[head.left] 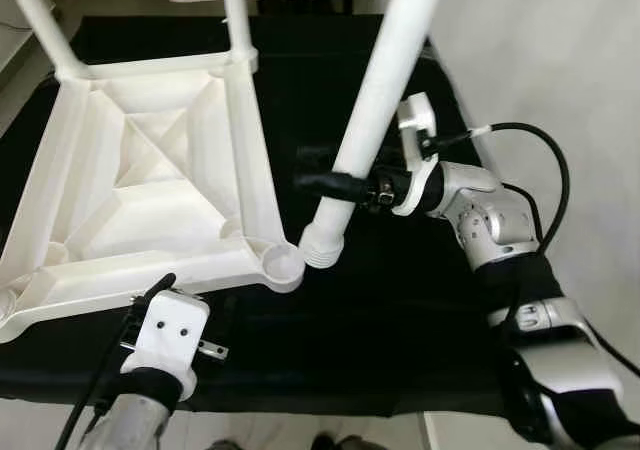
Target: Building children table
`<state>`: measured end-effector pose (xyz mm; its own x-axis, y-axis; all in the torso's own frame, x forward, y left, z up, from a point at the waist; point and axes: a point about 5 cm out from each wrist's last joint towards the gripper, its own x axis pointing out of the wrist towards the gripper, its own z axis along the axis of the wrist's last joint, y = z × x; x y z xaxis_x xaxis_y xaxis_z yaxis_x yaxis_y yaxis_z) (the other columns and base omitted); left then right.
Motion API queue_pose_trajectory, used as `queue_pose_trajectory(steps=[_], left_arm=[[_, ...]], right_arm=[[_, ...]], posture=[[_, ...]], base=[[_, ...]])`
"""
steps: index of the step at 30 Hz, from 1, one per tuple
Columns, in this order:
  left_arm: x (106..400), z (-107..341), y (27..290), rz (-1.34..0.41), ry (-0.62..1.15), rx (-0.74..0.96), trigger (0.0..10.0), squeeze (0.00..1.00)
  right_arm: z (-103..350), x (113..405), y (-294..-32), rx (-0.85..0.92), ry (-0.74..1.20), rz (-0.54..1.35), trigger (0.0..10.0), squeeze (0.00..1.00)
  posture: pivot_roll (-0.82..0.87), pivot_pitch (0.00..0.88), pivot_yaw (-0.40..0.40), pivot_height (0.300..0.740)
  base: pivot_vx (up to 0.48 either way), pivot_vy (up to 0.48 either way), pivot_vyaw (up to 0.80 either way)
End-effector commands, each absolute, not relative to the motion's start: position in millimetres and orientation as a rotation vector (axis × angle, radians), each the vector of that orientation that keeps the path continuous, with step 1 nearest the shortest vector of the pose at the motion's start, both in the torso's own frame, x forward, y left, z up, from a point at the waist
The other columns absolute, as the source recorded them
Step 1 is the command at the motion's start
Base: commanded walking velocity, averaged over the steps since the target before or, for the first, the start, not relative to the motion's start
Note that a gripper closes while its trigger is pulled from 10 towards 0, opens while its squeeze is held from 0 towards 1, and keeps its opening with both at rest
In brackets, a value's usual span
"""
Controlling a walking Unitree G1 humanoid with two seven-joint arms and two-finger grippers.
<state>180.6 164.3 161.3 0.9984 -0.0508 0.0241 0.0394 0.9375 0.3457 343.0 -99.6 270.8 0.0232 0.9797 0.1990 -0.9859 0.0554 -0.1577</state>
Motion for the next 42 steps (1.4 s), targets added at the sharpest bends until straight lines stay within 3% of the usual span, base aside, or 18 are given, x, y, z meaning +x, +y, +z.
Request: queue_pose_trajectory(steps=[1, 13, 23, 30, 42], left_arm=[[178, 161, 164, -0.048, -0.031, 0.371, 10.0, 0.0], [177, 160, 161, -0.066, -0.034, 0.398, 10.0, 0.0], [158, 155, 151, -0.144, 0.014, 0.385, 10.0, 0.0], [155, 156, 147, -0.149, 0.0, 0.304, 10.0, 0.0], [150, 161, 140, -0.196, -0.028, 0.297, 10.0, 0.0]], right_arm=[[269, 337, -94, 0.01, -0.29, 1.565, 10.0, 0.0], [254, 321, -79, -0.042, -0.253, 1.61, 10.0, 0.0], [248, 318, -71, -0.091, -0.245, 1.592, 10.0, 0.0], [249, 327, -60, -0.063, -0.245, 1.565, 10.0, 0.0], [256, 346, -66, -0.005, -0.192, 1.587, 10.0, 0.0]], posture=[[-0.02, 0.217, -0.097, 0.74], [-0.02, 0.206, -0.092, 0.74], [-0.02, 0.2, -0.09, 0.74], [-0.01, 0.212, -0.104, 0.74], [0.01, 0.261, -0.123, 0.74]], base=[[0.0, 0.0, 0.0], [0.0, 0.0, 0.0], [0.0, 0.0, 0.0], [0.0, 0.0, 0.0], [0.0, 0.0, 0.0]])
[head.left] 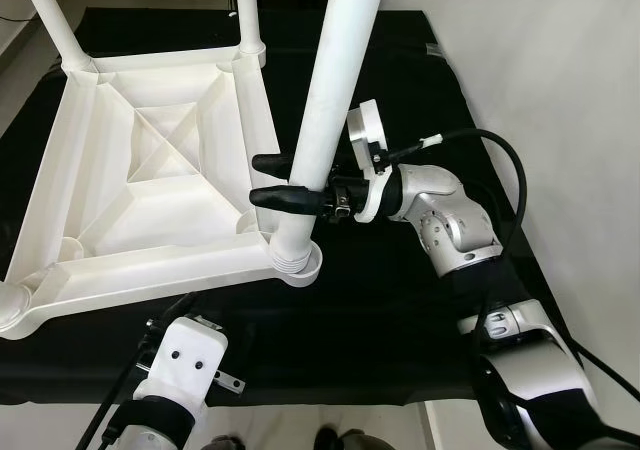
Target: Building children table
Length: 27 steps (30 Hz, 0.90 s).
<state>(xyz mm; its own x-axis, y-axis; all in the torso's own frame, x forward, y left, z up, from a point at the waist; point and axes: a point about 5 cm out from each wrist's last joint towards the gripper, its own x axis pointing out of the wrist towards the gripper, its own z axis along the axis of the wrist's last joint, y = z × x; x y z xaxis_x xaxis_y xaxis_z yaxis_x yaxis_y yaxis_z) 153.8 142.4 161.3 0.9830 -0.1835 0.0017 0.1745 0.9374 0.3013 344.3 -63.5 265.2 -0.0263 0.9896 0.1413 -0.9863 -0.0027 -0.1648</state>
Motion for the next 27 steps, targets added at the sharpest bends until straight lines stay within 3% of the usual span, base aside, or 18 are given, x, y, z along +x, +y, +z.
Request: queue_pose_trajectory(steps=[1, 20, 27], left_arm=[[149, 161, 140, -0.2, -0.029, 0.295, 10.0, 0.0], [143, 163, 138, -0.223, -0.033, 0.288, 10.0, 0.0], [143, 164, 139, -0.222, -0.034, 0.294, 10.0, 0.0]], right_arm=[[256, 347, -66, -0.004, -0.188, 1.593, 10.0, 0.0], [250, 355, -75, -0.056, -0.124, 1.641, 10.0, 0.0], [255, 356, -72, -0.17, -0.166, 1.634, 10.0, 0.0]], posture=[[0.01, 0.261, -0.123, 0.74], [0.02, 0.289, -0.124, 0.74], [0.02, 0.291, -0.124, 0.74]], base=[[0.0, 0.0, 0.0], [0.0, 0.0, 0.0], [0.0, 0.0, 0.0]])
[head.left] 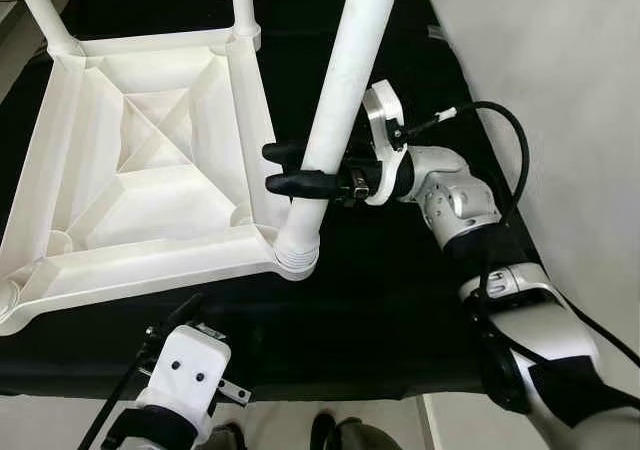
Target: Building children table
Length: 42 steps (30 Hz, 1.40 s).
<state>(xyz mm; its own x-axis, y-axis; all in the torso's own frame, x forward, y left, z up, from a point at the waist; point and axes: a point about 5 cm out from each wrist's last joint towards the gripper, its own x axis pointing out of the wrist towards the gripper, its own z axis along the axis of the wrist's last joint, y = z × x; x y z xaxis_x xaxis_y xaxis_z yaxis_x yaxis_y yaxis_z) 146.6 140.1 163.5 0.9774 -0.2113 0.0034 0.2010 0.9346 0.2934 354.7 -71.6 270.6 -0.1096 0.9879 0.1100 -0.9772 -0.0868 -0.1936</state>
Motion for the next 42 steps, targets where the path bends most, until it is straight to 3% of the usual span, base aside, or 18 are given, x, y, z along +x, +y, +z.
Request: queue_pose_trajectory(steps=[1, 12, 34, 38, 42], left_arm=[[143, 164, 139, -0.221, -0.034, 0.295, 10.0, 0.0], [143, 164, 138, -0.222, -0.039, 0.299, 10.0, 0.0], [143, 164, 136, -0.222, -0.04, 0.293, 10.0, 0.0], [142, 164, 136, -0.223, -0.038, 0.292, 10.0, 0.0], [142, 164, 135, -0.227, -0.036, 0.291, 10.0, 0.0]], right_arm=[[255, 354, -71, -0.221, -0.168, 1.659, 10.0, 0.0], [251, 343, -67, -0.4, -0.164, 1.775, 10.0, 0.0], [250, 341, -65, -0.52, -0.037, 1.876, 10.0, 0.0], [252, 344, -62, -0.517, -0.038, 1.872, 10.0, 0.0], [256, 357, -52, -0.45, -0.051, 1.735, 10.0, 0.0]], posture=[[0.02, 0.292, -0.122, 0.74], [0.01, 0.291, -0.124, 0.74], [0.02, 0.282, -0.125, 0.74], [0.02, 0.28, -0.123, 0.74], [0.02, 0.282, -0.124, 0.74]], base=[[0.0, 0.0, 0.0], [0.0, 0.0, 0.0], [0.0, 0.0, 0.0], [0.0, 0.0, 0.0], [0.0, 0.0, 0.0]])
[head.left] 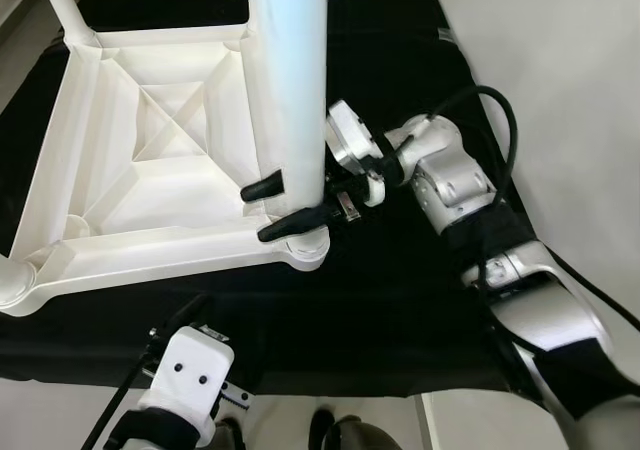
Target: Building children table
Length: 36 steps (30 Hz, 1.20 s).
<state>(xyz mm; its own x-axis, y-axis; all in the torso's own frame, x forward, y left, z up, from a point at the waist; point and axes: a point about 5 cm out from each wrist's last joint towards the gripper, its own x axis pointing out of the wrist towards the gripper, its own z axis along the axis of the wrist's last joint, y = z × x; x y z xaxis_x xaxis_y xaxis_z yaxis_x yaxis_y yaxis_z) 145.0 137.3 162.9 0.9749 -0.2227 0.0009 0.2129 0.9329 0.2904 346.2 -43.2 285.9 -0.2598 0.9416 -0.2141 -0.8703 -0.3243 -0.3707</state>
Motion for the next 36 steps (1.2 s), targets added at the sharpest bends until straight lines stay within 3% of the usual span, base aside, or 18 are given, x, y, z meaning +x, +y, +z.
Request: queue_pose_trajectory(steps=[1, 4, 10, 13, 26, 30, 36], left_arm=[[142, 164, 135, -0.227, -0.036, 0.291, 10.0, 0.0], [142, 164, 135, -0.226, -0.035, 0.29, 10.0, 0.0], [142, 164, 135, -0.225, -0.036, 0.289, 10.0, 0.0], [143, 163, 136, -0.227, -0.039, 0.288, 10.0, 0.0], [144, 163, 137, -0.225, -0.04, 0.289, 10.0, 0.0], [146, 163, 138, -0.223, -0.041, 0.293, 10.0, 0.0], [147, 162, 139, -0.224, -0.041, 0.296, 10.0, 0.0]], right_arm=[[256, 357, -52, -0.45, -0.051, 1.735, 10.0, 0.0], [257, 364, -51, -0.394, -0.055, 1.628, 10.0, 0.0], [257, 366, -51, -0.366, -0.056, 1.586, 10.0, 0.0], [249, 376, -63, -0.312, -0.038, 1.379, 10.0, 0.0], [238, 384, -70, -0.242, -0.014, 1.152, 10.0, 0.0], [218, 380, -76, -0.151, -0.01, 0.907, 10.0, 0.0], [218, 381, -78, -0.113, -0.022, 0.819, 10.0, 0.0]], posture=[[0.02, 0.282, -0.124, 0.74], [0.02, 0.286, -0.123, 0.74], [0.01, 0.287, -0.122, 0.74], [0.0, 0.284, -0.123, 0.74], [-0.01, 0.281, -0.124, 0.74], [-0.02, 0.28, -0.115, 0.74], [-0.02, 0.276, -0.114, 0.74]], base=[[0.0, 0.0, 0.0], [0.0, 0.0, 0.0], [0.0, 0.0, 0.0], [0.0, 0.0, 0.0], [0.0, 0.0, 0.0], [0.0, 0.0, 0.0], [0.0, 0.0, 0.0]])
